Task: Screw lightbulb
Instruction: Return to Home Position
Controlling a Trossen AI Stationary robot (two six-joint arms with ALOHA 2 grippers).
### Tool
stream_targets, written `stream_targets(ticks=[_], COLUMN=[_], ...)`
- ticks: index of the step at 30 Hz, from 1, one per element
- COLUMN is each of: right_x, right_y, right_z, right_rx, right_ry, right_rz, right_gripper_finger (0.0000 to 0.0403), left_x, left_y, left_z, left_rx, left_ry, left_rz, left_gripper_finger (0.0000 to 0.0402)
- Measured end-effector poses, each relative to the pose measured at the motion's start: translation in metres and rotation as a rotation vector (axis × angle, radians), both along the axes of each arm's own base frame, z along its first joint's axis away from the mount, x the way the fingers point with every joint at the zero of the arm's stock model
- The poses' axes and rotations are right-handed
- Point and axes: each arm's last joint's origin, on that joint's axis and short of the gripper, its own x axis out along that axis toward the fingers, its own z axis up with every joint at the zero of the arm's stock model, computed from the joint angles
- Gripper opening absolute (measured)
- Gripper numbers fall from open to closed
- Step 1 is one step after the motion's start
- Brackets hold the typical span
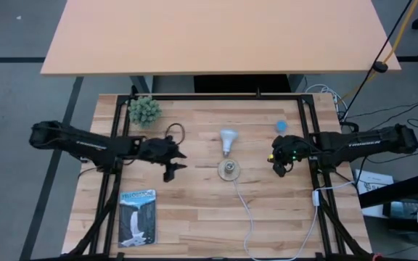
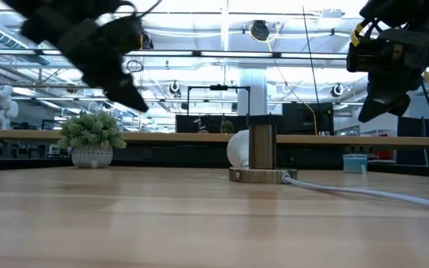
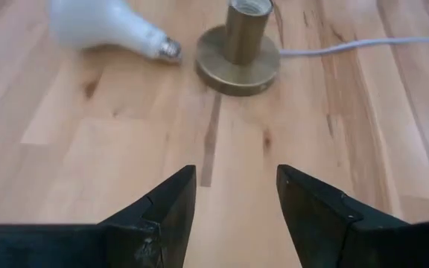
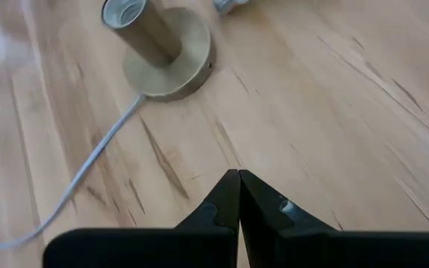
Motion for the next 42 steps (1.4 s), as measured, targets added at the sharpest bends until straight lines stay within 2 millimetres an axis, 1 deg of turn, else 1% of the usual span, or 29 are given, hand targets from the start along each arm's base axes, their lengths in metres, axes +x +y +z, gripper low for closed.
stream_targets(ticks=[5,10,14,20,22,25,29,31,34,36,38,40,42], right_x=[-0.001,-0.002,-0.002,-0.002,-0.001,0.002,0.002,-0.001,-0.011,-0.020,-0.030,-0.037,-0.038], right_y=[0.002,0.002,0.002,0.002,0.002,0.002,0.002,0.002,0.003,0.006,0.010,0.014,0.018], right_z=[-0.001,-0.002,-0.002,-0.002,-0.001,0.002,0.004,0.006,0.014,0.016,0.013,0.003,-0.012], right_rx=[-0.046,-0.056,-0.059,-0.091,-0.095,-0.115,-0.161,-0.173,-0.225,-0.251,-0.253,-0.235,-0.218], right_ry=[0.014,0.030,0.028,0.028,0.015,-0.027,-0.040,-0.059,-0.112,-0.190,-0.302,-0.439,-0.595], right_rz=[0.068,0.083,0.088,0.125,0.126,0.143,0.192,0.195,0.156,0.136,0.141,0.162,0.180], right_gripper_finger=[0.0000,0.0000,0.0000,0.0000,0.0000,0.0000,0.0000,0.0000,0.0000,0.0000,0.0000,0.0000,0.0000], left_x=[-0.034,-0.065,-0.080,-0.096,-0.100,-0.101,-0.101,-0.101,-0.101,-0.101,-0.101,-0.101,-0.101], left_y=[-0.003,-0.002,-0.001,0.000,0.000,0.000,0.000,0.000,0.000,0.000,0.000,0.000,0.000], left_z=[-0.018,-0.041,-0.050,-0.062,-0.068,-0.070,-0.070,-0.070,-0.070,-0.070,-0.070,-0.070,-0.070], left_rx=[0.002,-0.001,-0.003,-0.005,-0.005,0.004,0.004,0.004,0.004,0.004,0.005,0.004,0.005], left_ry=[-0.134,-0.169,-0.228,-0.288,-0.288,-0.265,-0.262,-0.264,-0.263,-0.263,-0.263,-0.263,-0.263], left_rz=[0.002,0.003,0.004,0.004,0.004,0.000,-0.001,-0.001,-0.001,-0.001,-0.001,-0.001,-0.001], left_gripper_finger=[0.0192,0.0192,0.0192,0.0192,0.0192,0.0192,0.0192,0.0192,0.0192,0.0192,0.0192,0.0192,0.0192])
